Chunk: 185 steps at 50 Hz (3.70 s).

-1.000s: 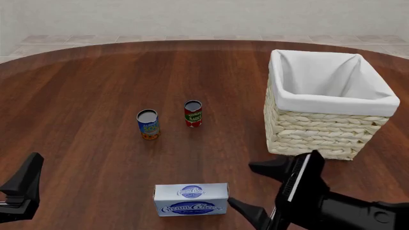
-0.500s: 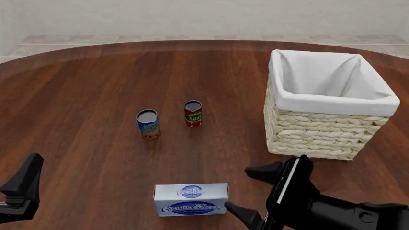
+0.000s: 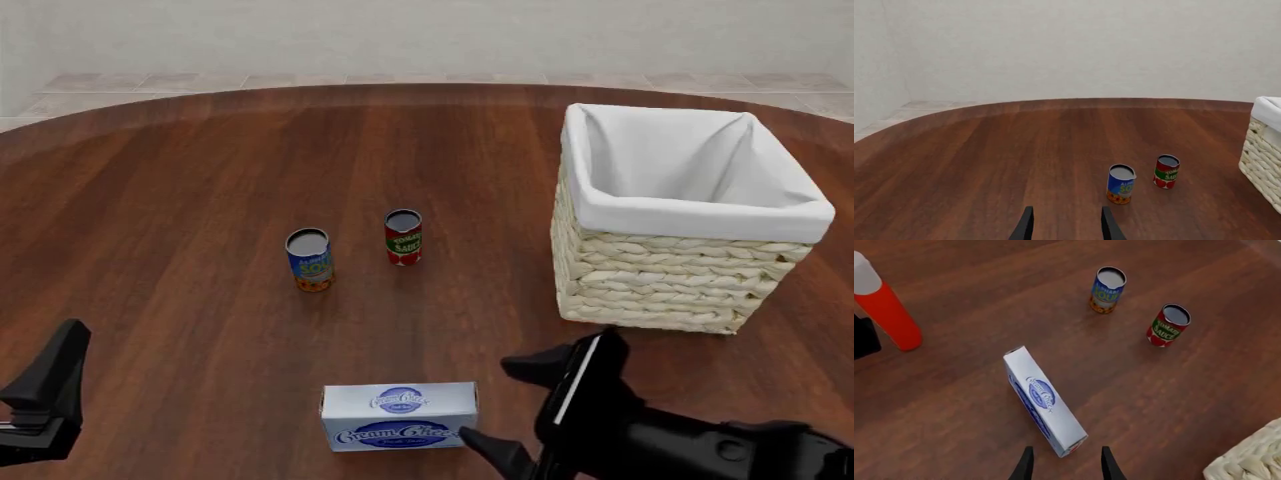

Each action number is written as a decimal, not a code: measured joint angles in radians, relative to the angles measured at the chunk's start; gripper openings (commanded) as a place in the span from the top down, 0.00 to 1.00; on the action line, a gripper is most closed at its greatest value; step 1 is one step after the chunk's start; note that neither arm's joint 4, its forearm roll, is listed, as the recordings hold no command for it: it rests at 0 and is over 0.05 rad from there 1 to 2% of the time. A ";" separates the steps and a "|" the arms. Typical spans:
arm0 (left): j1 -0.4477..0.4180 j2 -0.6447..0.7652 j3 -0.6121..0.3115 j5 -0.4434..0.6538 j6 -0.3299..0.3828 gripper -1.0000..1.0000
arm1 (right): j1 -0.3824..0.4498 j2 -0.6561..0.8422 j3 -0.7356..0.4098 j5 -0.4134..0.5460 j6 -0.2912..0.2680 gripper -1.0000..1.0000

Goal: Pick up the cream cheese box, and put it in the basket.

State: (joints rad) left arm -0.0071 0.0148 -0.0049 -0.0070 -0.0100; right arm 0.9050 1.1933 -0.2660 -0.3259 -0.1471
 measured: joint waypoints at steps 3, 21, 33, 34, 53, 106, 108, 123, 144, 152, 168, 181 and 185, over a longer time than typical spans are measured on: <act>0.000 0.000 0.000 0.000 0.000 0.00 | 0.000 0.015 -0.001 -0.009 0.002 0.00; 0.001 0.000 0.000 -0.001 -0.001 0.00 | -0.007 0.101 -0.005 -0.062 0.009 0.00; 0.002 -0.002 -0.001 -0.001 -0.002 0.00 | -0.011 0.139 -0.001 -0.091 0.014 0.00; 0.002 -0.002 -0.001 -0.001 -0.002 0.00 | -0.011 0.142 -0.001 -0.093 0.014 0.00; 0.003 -0.002 -0.001 -0.003 -0.002 0.00 | -0.009 0.203 -0.002 -0.134 0.021 0.00; 0.007 0.003 -0.001 -0.006 0.000 0.00 | -0.016 0.341 -0.016 -0.214 0.024 0.00; 0.008 0.003 -0.001 -0.006 0.000 0.00 | -0.017 0.344 -0.019 -0.213 0.024 0.00; 0.008 0.006 -0.001 -0.009 -0.001 0.00 | -0.013 0.366 -0.044 -0.202 0.019 0.00; 0.010 0.017 0.000 -0.020 -0.001 0.00 | -0.006 0.385 -0.065 -0.192 0.011 0.00; 0.011 0.017 0.000 -0.019 0.000 0.00 | -0.004 0.391 -0.071 -0.191 0.010 0.00; 0.013 0.012 -0.001 -0.015 0.000 0.00 | -0.001 0.394 -0.081 -0.185 0.009 0.00; 0.015 0.006 -0.001 -0.010 -0.002 0.00 | 0.005 0.382 -0.084 -0.175 0.001 1.00; 0.015 0.003 -0.001 -0.008 -0.002 0.00 | 0.005 0.378 -0.084 -0.172 -0.001 1.00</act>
State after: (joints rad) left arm 0.0078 0.0177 -0.0063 -0.0149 -0.0122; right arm 0.9100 1.5714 -0.3501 -0.4975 -0.1477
